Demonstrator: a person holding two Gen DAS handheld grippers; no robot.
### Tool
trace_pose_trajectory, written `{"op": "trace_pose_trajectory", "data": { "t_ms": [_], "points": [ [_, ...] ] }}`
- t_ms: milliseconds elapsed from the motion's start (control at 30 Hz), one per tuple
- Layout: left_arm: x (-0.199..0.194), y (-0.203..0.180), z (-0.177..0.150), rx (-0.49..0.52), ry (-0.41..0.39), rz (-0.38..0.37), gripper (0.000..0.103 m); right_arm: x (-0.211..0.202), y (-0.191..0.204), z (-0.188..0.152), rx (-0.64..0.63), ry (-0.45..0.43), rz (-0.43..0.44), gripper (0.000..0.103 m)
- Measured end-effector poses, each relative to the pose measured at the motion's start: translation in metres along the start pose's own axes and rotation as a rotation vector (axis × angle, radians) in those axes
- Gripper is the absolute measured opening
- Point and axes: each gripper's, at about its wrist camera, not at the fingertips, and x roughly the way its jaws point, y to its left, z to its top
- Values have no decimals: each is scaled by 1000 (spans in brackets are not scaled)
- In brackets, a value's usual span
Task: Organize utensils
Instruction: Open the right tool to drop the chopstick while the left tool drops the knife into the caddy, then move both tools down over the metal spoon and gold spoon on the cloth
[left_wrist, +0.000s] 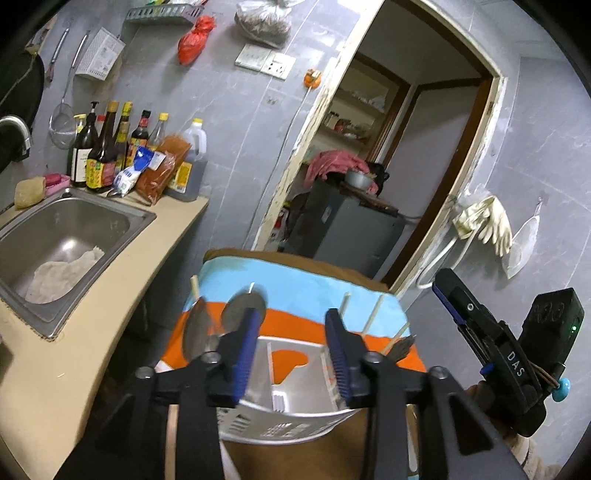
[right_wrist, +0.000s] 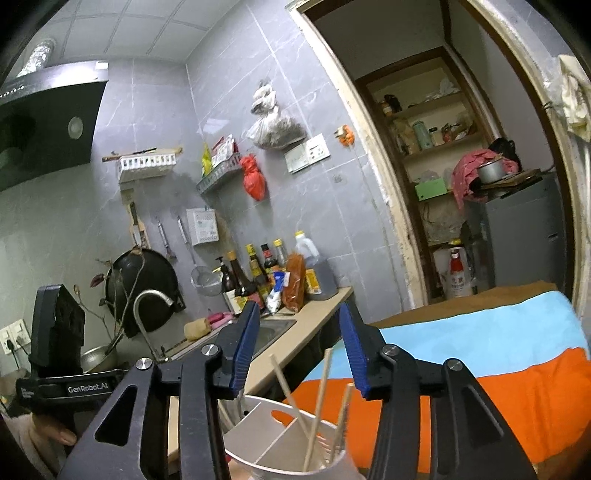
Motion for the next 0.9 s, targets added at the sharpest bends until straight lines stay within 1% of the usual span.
{"op": "trace_pose_trajectory", "data": {
  "t_ms": [67, 100, 133, 167, 233, 267, 300, 333, 367, 433, 500, 533, 567, 667, 900],
  "points": [
    [0, -7, 2, 6, -12, -8, 41, -11, -4, 7, 3, -14, -23, 52],
    [-1, -11, 2, 11, -20, -12, 45, -16, -6, 11, 4, -21, -34, 53],
    [-1, -15, 2, 15, -33, -15, 51, -23, -8, 15, 4, -28, -49, 58],
    [-2, -19, 2, 19, -45, -17, 54, -29, -10, 20, 3, -33, -65, 64],
    [-4, -28, 3, 32, -71, -21, 66, -41, -15, 27, 4, -47, -91, 70],
    [-5, -34, 3, 38, -81, -18, 71, -45, -16, 31, 4, -51, -101, 73],
    [-5, -39, 2, 45, -93, -16, 80, -51, -19, 35, 4, -55, -115, 75],
    [-6, -46, 2, 51, -107, -14, 88, -57, -22, 39, 3, -56, -129, 82],
    [-6, -50, 2, 55, -118, -14, 91, -61, -25, 43, 2, -58, -139, 87],
    [-5, -63, 2, 69, -143, -5, 101, -72, -32, 48, -3, -67, -162, 92],
    [-3, -76, 0, 92, -164, 18, 103, -82, -40, 53, -3, -71, -185, 95],
    [-1, -84, -2, 110, -167, 31, 103, -87, -45, 55, -1, -71, -198, 100],
    [2, -92, -3, 129, -167, 42, 103, -93, -51, 56, -1, -72, -213, 101],
    [7, -111, -8, 166, -180, 57, 103, -105, -66, 60, -5, -74, -245, 101],
    [21, -154, -25, 222, -203, 54, 103, -127, -103, 65, 5, -71, -292, 101]
  ]
}}
